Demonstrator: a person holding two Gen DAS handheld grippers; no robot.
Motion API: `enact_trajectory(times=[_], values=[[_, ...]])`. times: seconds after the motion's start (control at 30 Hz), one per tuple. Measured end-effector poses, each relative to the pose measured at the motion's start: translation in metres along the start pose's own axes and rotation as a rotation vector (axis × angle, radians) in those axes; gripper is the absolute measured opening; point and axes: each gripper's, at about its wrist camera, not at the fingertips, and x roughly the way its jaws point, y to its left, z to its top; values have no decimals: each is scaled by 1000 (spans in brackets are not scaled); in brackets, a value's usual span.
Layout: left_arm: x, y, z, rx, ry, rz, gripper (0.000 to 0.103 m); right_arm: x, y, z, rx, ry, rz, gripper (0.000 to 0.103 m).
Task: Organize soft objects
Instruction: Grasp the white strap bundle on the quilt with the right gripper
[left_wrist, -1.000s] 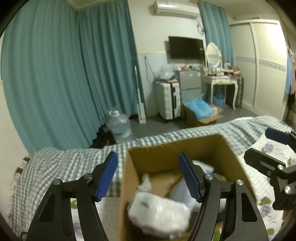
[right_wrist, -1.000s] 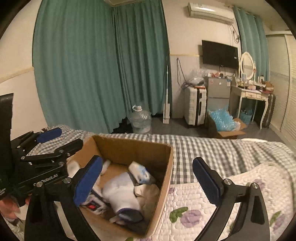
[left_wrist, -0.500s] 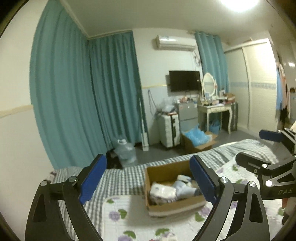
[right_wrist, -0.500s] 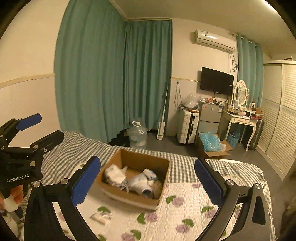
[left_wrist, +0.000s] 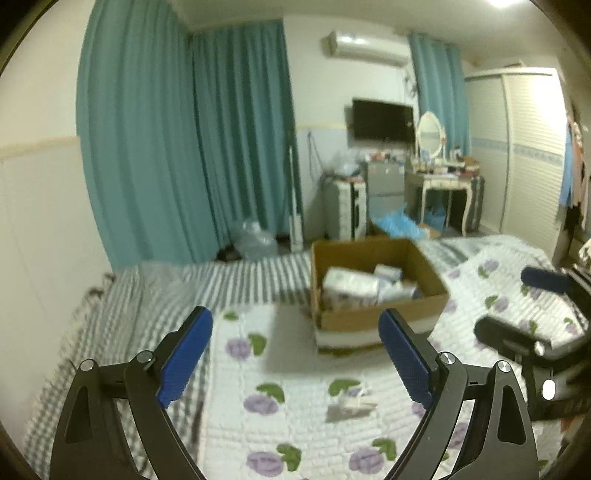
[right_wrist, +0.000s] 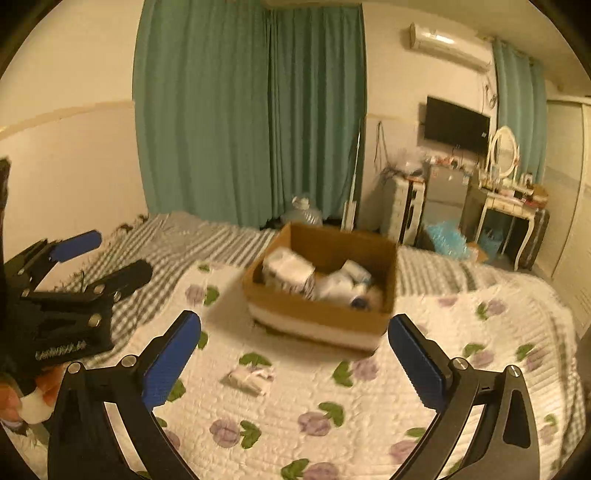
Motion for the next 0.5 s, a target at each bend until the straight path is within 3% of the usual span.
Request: enact_trajectory(times=[0.5], values=[[105,30,-79,41,245,46,93,147,20,-80,-14,239,79,102]])
